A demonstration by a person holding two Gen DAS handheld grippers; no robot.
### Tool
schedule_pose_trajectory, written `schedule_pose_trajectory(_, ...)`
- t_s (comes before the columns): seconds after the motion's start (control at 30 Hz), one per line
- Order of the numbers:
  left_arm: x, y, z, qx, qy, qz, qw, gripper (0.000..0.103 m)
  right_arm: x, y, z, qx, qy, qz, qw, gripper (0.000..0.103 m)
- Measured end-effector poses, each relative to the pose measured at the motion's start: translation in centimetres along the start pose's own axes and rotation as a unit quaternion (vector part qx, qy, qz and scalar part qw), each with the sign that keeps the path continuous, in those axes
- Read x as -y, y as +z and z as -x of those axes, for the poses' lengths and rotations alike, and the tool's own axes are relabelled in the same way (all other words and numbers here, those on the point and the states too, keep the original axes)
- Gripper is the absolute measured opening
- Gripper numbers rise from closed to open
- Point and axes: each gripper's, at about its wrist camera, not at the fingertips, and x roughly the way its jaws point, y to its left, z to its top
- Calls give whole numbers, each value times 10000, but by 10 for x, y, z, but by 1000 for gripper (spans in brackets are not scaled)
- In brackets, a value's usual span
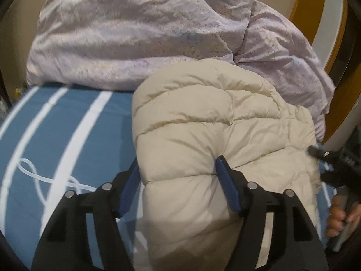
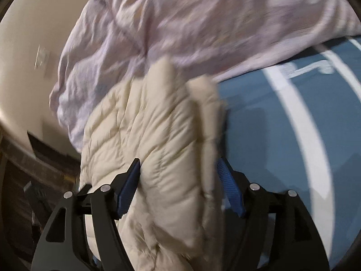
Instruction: Fold large clothes
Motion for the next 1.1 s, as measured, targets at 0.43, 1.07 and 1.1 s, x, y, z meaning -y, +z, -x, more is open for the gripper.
schedule_pose_trajectory(0.43,35,2,22,465,590,-601,9954,84,-89,-28,6,670,-589,1886,9780,60)
schedule_pose_trajectory(1.07,43,-3,-14,258,617,-842,9942,90,-90,-64,-44,476,-1347,2670,9530,60)
schedule_pose_trajectory(1.1,43,-4,-16,253,634,-874,9938,90,-89,-64,-45,460,-1355,2648,9536,60)
